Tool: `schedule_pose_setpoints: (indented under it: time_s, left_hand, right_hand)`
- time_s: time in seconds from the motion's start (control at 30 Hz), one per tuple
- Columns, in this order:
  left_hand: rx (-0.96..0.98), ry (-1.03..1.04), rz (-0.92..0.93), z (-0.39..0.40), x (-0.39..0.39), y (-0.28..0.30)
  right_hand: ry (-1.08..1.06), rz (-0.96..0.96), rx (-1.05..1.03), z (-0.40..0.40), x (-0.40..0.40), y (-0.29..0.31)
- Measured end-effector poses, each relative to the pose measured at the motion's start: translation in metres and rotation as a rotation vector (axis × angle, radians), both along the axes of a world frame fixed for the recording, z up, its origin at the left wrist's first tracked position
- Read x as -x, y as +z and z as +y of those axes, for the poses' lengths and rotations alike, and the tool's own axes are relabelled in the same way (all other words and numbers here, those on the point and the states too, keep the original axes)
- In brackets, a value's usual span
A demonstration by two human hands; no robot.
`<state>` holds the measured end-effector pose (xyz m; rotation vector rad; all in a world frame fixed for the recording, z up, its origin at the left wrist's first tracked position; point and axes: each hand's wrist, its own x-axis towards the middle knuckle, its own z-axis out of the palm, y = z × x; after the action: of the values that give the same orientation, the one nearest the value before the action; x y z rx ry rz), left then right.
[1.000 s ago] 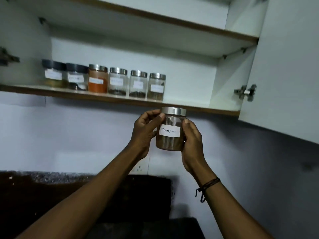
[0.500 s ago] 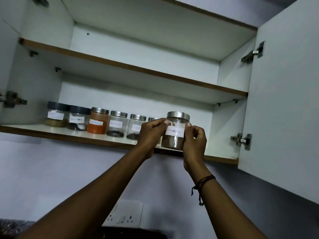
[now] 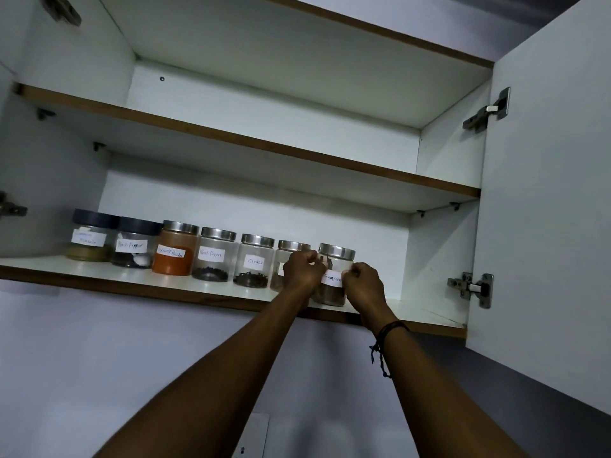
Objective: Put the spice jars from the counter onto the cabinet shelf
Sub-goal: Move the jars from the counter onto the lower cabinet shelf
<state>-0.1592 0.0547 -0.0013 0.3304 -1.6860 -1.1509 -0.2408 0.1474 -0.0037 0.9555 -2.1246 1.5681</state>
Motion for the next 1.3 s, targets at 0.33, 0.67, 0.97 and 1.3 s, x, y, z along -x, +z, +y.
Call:
schedule_pose_setpoints:
  time_s: [0.33,0.67,0.97,1.3]
  left_hand:
    - [0.24,0.113,-0.206,-0.007,0.022,-0.007]
    - [0.281,0.143,-0.191,-0.002,0.018,-0.014]
    - [0.279,-0.109,0.041,0.057,-0.017,-0.09]
    - [0.151,-0.358,-0.258,0.146,-0.019,-0.261]
  right_hand:
    - [-0.094,0.064,-0.099,-0.019,0.023,-0.006]
    - [-0.059,0.11,-0.115,-0.007,0.013,-0.012]
    - [-0.001,0.145,0.091,0.074,-0.027,-0.088]
    - [-0.153,-0.007,-0.254,0.166,-0.051,-0.256]
